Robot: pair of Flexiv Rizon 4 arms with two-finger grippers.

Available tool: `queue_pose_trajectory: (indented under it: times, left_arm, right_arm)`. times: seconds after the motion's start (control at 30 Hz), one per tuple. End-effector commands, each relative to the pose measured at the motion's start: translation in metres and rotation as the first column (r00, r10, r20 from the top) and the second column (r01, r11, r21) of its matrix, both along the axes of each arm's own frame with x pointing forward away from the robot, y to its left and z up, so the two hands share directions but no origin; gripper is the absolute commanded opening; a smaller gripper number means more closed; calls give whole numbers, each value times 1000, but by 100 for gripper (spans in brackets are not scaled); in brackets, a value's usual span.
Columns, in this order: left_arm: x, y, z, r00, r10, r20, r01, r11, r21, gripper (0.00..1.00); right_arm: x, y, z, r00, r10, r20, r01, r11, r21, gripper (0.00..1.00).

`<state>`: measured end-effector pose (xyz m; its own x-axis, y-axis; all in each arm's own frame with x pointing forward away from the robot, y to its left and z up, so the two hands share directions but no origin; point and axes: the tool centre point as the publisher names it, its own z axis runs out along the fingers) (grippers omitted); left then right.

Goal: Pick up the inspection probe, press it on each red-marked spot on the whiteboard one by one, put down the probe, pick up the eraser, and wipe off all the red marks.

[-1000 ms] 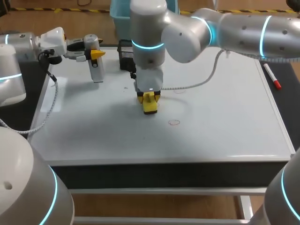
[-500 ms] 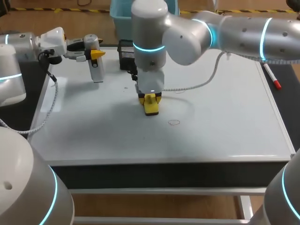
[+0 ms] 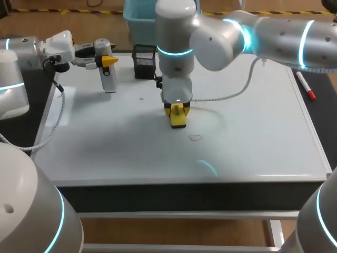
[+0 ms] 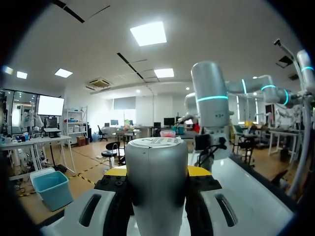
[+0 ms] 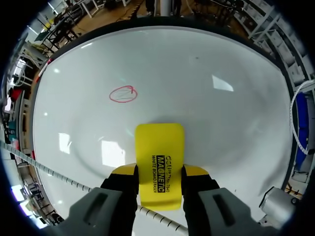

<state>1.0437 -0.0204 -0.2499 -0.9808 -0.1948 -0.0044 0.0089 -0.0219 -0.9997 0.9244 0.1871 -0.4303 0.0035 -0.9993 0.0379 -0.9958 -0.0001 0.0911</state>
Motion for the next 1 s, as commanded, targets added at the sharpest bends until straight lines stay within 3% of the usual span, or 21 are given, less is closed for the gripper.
queue_pose_trajectory:
  times: [0.03, 0.67, 0.83, 1.0]
  left_arm:
    - [1, 0, 0, 1000, -1, 1, 1, 1000, -2, 0]
    - [1, 0, 0, 1000, -1, 1, 1, 1000, -2, 0]
    - [1, 0, 0, 1000, -1, 1, 1, 1000, -2, 0]
    - [1, 0, 0, 1000, -1, 1, 1, 1000, -2, 0]
  right_arm:
    - [1, -13, -1, 1000, -3, 4, 3, 1000, 5, 0]
    - [29, -43, 54, 999, -15, 48, 14, 1000, 18, 0]
    - [53, -68, 63, 995, -74, 59, 72, 997, 41, 0]
    - [81, -106, 72, 984, -139, 114, 143, 989, -29, 0]
